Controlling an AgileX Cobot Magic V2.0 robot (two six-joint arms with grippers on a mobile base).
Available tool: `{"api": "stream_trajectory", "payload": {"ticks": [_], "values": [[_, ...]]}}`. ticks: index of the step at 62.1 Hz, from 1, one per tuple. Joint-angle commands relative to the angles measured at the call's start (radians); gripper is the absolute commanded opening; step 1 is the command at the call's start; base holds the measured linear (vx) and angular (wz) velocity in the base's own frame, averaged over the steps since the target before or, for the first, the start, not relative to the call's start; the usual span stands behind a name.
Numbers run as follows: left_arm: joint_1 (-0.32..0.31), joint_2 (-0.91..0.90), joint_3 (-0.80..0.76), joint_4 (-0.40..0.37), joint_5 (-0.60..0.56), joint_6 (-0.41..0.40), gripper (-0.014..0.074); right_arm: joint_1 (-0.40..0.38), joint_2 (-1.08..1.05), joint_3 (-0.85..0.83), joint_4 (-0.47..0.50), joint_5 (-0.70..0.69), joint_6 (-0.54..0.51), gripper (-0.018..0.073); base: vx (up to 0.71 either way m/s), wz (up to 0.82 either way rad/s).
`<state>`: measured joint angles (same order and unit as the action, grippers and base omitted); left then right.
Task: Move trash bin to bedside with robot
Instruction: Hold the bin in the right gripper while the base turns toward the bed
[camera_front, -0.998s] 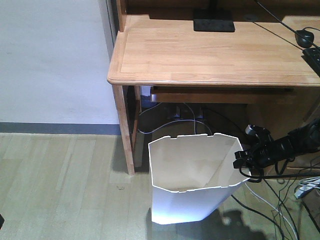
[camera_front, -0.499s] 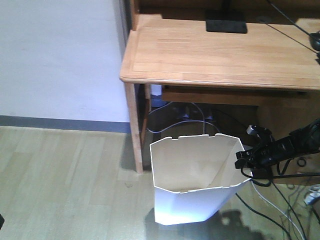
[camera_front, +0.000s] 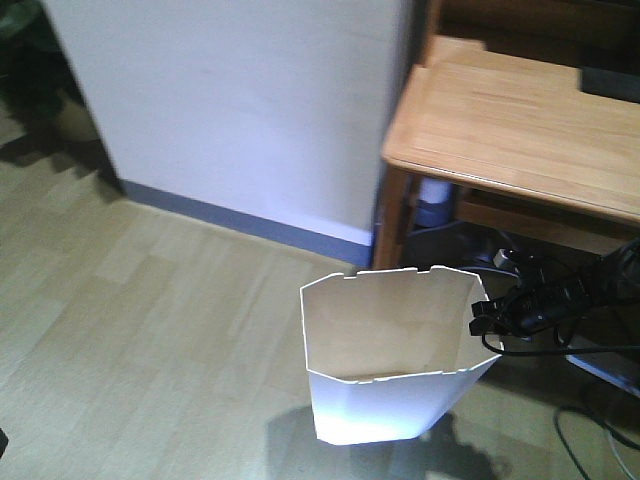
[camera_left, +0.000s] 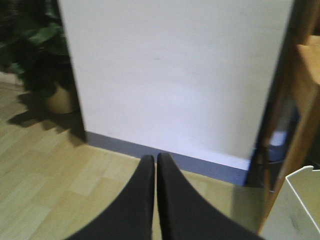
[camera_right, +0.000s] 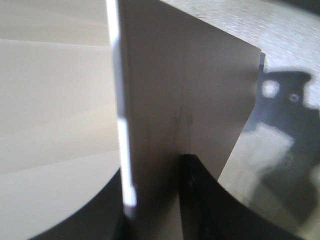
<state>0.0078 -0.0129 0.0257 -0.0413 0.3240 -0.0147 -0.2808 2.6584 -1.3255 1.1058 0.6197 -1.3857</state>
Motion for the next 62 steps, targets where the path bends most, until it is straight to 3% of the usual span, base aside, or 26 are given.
{"api": "stream_trajectory", "payload": {"ticks": [1, 62], "values": [[0.000, -0.014, 0.012, -0.003, -0.083, -0.010, -0.0006, 0.002, -0.088, -0.012, 0.065, 0.214, 0.001, -0.0005, 0.02, 0.69], [0.000, -0.014, 0.012, -0.003, -0.083, -0.010, -0.0006, 0.002, -0.088, -0.012, 0.065, 0.214, 0.001, -0.0005, 0.10, 0.63]]}}
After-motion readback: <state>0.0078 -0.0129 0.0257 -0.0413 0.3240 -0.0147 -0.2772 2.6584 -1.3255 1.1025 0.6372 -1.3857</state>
